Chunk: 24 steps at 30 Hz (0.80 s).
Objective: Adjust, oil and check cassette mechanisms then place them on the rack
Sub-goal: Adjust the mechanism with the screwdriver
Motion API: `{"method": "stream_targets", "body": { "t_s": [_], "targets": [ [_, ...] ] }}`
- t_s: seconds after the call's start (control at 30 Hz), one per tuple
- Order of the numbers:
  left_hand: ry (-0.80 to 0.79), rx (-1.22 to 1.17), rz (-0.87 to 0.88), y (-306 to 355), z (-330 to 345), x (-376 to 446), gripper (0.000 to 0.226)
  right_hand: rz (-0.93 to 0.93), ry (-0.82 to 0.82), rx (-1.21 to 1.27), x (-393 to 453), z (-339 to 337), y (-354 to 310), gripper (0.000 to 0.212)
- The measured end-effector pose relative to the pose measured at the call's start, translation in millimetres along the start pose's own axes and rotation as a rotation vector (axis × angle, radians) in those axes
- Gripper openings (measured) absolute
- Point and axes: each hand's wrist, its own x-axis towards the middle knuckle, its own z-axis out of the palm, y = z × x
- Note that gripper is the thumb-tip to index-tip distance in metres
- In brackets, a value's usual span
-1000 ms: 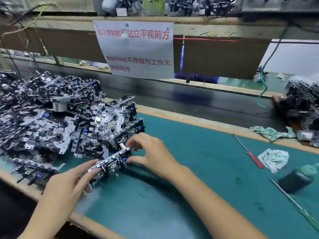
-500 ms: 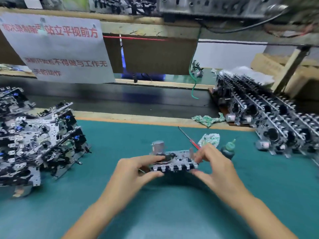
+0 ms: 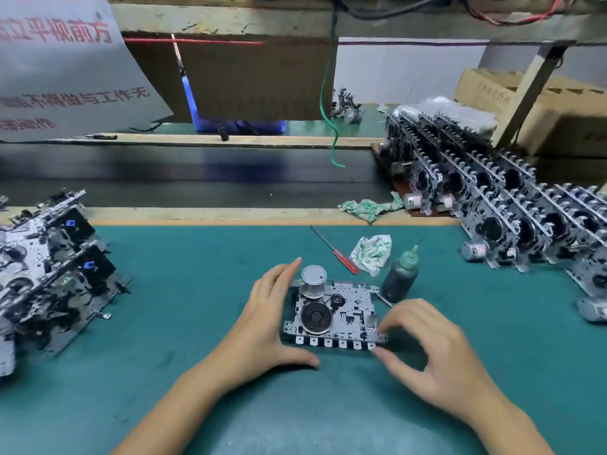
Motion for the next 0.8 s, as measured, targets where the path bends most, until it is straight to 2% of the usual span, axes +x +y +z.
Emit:
{"method": "stream_targets", "body": {
  "t_s": [0.07,0.13,0.2,0.3,0.53,0.67,0.8],
  "targets": [
    [-0.111,-0.008,-0.004,-3,-6,9,0.121,0.064,0.134,0.034,1,-2,4,0.021],
    [-0.168,-0.024,-0.001,-4,-9,14,0.114,0.105,0.215,0.031,2,-3,8,0.023],
    [-0.141,-0.026,-0.004,-5,-8,15,0.104,0.129,0.278,0.025,2,-2,11,0.025],
    [-0.104,0.003,0.018,-5,-2,10,0.102,0.171,0.342,0.027,2,-2,12,0.023],
    [-0.088,-0.015,0.037,2,2,4,0.098,0.264,0.39,0.065,3,-2,16,0.013],
    [0.006,-0.009,0.034,9,5,5,0.076,0.31,0.376,0.052,1,-1,18,0.013],
    [-0.002,0.083,0.054,9,7,5,0.083,0.311,0.365,0.038,1,0,17,0.012]
  ]
}}
